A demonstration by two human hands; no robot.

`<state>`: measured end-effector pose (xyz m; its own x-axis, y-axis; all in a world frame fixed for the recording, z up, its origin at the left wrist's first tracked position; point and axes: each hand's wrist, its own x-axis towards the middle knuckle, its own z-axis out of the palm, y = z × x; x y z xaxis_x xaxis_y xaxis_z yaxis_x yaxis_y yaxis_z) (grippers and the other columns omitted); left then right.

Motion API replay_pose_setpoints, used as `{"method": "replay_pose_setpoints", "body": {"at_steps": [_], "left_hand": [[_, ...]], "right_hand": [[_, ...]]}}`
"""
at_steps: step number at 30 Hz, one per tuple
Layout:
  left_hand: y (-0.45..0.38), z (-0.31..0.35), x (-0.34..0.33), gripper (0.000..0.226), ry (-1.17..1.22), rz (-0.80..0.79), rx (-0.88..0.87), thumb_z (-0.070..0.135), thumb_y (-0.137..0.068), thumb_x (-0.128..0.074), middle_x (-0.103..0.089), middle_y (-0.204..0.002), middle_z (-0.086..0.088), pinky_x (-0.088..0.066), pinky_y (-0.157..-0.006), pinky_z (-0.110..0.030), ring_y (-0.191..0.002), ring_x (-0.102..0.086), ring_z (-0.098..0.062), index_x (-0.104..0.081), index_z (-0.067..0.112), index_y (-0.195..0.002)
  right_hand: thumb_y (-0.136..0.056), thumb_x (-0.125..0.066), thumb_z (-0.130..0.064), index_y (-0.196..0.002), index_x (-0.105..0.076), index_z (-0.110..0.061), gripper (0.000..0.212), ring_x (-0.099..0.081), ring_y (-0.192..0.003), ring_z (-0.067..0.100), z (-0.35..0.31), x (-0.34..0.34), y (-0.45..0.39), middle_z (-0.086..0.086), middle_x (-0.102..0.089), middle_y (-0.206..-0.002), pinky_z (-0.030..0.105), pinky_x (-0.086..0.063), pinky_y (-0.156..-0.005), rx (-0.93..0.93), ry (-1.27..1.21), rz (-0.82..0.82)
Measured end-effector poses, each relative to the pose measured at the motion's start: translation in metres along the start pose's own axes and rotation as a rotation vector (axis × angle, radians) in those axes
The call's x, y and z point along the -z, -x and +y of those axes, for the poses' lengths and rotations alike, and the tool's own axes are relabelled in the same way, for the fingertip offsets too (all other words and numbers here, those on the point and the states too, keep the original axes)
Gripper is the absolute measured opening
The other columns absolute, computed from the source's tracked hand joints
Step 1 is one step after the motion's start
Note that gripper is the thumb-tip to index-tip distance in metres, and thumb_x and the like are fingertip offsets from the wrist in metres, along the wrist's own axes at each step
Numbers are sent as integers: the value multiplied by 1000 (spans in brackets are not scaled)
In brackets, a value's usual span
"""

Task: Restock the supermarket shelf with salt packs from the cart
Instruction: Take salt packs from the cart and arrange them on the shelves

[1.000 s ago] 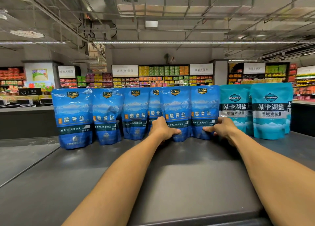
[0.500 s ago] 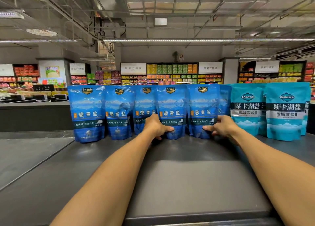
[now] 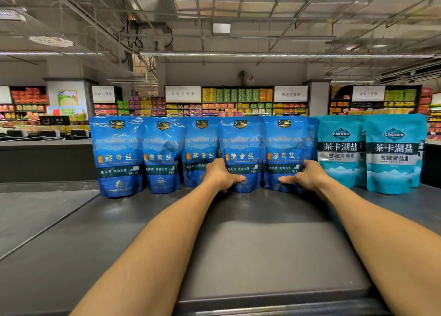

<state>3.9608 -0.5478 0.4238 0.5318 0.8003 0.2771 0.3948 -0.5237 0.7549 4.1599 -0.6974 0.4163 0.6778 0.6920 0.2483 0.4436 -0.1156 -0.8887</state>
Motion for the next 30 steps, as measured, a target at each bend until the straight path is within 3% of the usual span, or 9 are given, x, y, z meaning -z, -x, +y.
{"method": "replay_pose_setpoints", "body": {"at_steps": [4, 9, 12, 17, 20, 23, 27, 30], "left_hand": [[-1, -3, 2, 46, 24, -16, -8, 33, -72, -87, -67, -108, -3, -54, -48, -28, -87, -66, -23, -56, 19, -103], [1, -3, -1, 44, 12, 6, -26, 35, -73, -86, -67, -102, -3, -60, -56, -33, -80, -69, -23, -56, 20, -100], [4, 3, -8, 42, 2, 10, -41, 34, -73, -86, -68, -96, -6, -62, -59, -40, -78, -71, -26, -58, 15, -97], [4, 16, -24, 39, -11, 41, -55, 35, -72, -86, -65, -79, -4, -59, -52, -34, -53, -61, -19, -51, 19, -79], [-2, 22, -33, 38, -35, 18, -62, 34, -74, -85, -66, -83, -5, -61, -57, -36, -55, -64, -18, -52, 18, -82], [-8, 26, -37, 42, -74, -12, -62, 36, -73, -86, -67, -87, -8, -62, -62, -40, -60, -69, -20, -57, 11, -92], [-16, 28, -38, 40, -105, -17, -52, 37, -70, -87, -67, -87, -8, -62, -54, -37, -54, -68, -17, -59, 14, -86], [-16, 30, -43, 42, -96, -8, -47, 37, -71, -87, -62, -87, -5, -62, -58, -39, -54, -68, -17, -54, 16, -85]], "right_hand": [[-62, -92, -10, -106, -70, -5, 50, -69, -99, 27, 4, 11, 2, 11, -74, -104, 41, -50, -102, -16, -14, 52], [-65, -90, -7, -111, -68, -5, 51, -68, -98, 25, 5, 16, 4, 9, -73, -105, 35, -50, -98, -10, -24, 82], [-64, -91, -9, -112, -68, -6, 54, -68, -100, 26, 8, 20, 2, 9, -73, -105, 39, -50, -101, -36, -3, 101], [-62, -93, -12, -108, -71, -7, 51, -67, -103, 31, 17, 30, -1, 12, -74, -107, 45, -51, -100, -90, 34, 183], [-64, -93, -16, -106, -71, -9, 48, -69, -100, 31, 20, 31, -2, 12, -74, -105, 45, -53, -96, -92, 91, 209], [-65, -92, -24, -105, -71, -11, 47, -69, -91, 27, 18, 29, 0, 10, -75, -102, 37, -55, -87, -72, 168, 247], [-67, -91, -31, -110, -68, -11, 53, -65, -102, 31, 13, 26, 5, 11, -72, -110, 33, -49, -83, -42, 244, 297], [-68, -90, -31, -114, -65, -10, 56, -63, -106, 31, 11, 26, 7, 13, -71, -113, 34, -49, -86, -45, 257, 296]]}}
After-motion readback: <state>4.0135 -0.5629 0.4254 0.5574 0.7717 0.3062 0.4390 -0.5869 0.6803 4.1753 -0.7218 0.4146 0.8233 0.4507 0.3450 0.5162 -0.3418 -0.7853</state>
